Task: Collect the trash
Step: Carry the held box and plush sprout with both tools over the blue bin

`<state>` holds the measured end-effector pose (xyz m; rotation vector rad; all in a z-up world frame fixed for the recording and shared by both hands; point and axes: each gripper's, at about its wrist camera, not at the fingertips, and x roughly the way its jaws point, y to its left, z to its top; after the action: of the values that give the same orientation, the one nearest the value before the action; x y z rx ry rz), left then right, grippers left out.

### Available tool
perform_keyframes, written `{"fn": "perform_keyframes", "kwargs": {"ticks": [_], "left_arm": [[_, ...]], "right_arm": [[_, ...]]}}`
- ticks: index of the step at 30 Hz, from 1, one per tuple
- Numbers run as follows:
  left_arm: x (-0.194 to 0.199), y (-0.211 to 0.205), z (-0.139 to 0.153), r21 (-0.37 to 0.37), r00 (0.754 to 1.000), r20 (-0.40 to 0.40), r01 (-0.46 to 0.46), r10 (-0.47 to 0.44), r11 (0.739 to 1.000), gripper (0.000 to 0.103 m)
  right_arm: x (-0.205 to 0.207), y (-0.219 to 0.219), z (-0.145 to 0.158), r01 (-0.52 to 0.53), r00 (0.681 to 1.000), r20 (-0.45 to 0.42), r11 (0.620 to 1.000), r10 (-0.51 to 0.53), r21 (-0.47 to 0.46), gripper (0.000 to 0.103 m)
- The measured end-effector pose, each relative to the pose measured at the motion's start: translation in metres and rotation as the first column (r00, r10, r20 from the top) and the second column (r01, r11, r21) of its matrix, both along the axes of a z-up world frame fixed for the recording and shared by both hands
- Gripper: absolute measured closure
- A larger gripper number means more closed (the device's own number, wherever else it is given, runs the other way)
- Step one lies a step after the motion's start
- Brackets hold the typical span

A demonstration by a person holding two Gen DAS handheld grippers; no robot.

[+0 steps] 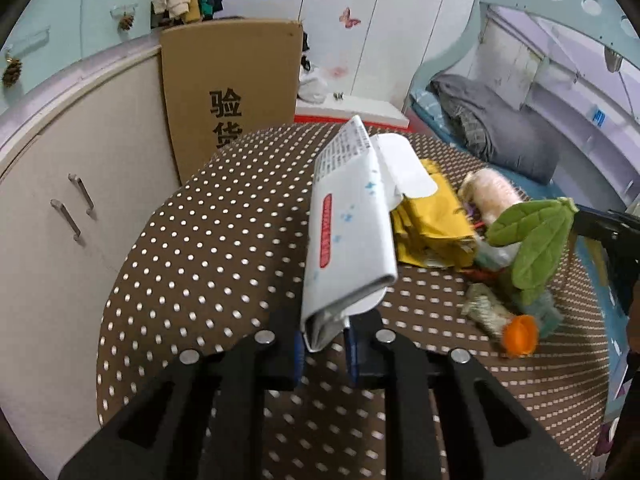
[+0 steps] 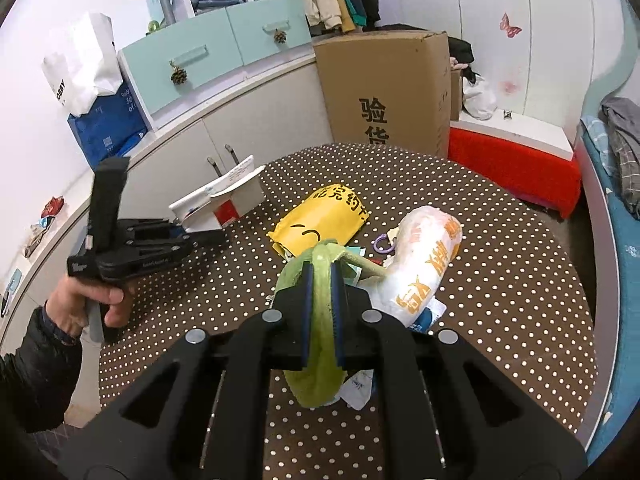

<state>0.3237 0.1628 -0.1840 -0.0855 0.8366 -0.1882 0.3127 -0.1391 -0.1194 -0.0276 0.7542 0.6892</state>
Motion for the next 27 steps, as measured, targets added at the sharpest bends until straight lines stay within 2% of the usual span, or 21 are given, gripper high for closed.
{"fn": "perform_keyframes", "kwargs": {"ticks": [4,14,22,27], "left_arm": [[-0.026,-0.019,0.020,-0.023,0.999,0.047,-0.008,0.009,1.000,0.088],[-0.051,-0.089,0.069,-0.052,0.992,0.128,0.027,-0.020,0.998,0.088],[-0.054,-0.171,0.098,-0.079,0.979,0.166,0.134,-0.119,0.988,0.088],[-0.050,-0.227,0.100,-0.097,0.967,0.162,0.214,-0.196,0.972,0.088]], "right_arm": [[-0.007,-0.014,0.010,0.016,1.000,0.023,1.000,-0.016,0.019,0.094],[-0.032,-0.079,0.057,0.081,0.989,0.116,0.991,-0.094,0.109,0.094],[-0.057,-0.162,0.090,0.192,0.956,0.190,0.967,-0.223,0.169,0.094],[-0.063,-0.223,0.085,0.292,0.929,0.175,0.935,-0.327,0.199,0.094]]}}
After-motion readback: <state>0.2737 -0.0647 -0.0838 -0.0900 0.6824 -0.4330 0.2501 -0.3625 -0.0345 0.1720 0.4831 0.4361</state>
